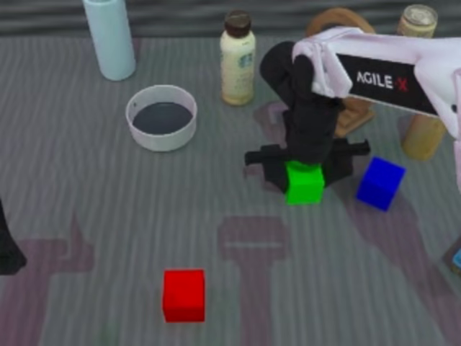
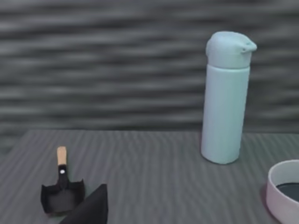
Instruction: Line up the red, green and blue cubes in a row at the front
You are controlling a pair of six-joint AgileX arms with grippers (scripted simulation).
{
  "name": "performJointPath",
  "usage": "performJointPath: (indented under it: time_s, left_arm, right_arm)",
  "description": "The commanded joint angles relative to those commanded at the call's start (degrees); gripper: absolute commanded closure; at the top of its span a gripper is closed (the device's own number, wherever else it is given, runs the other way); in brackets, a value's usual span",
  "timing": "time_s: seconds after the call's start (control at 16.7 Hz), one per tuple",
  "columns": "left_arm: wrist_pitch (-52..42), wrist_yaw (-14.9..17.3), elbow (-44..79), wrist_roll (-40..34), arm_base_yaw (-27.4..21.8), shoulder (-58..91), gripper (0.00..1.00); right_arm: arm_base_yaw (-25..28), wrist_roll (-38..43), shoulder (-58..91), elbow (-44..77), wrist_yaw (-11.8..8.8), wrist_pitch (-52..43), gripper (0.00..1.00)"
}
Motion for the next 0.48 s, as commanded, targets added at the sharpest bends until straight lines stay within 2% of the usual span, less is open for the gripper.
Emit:
performJointPath:
  time_s: [0.3,0.48]
  left_arm:
    - [0.0,0.0,0.0,0.0,0.0,0.0,0.0]
    - [0.0,0.0,0.0,0.0,0.0,0.0,0.0]
  right_arm:
    - [-0.1,0.0,-0.2,0.2,0.0,-0.2,1.0]
    - [0.1,0.0,-1.2,3.4,0.1,-4.3,1.0]
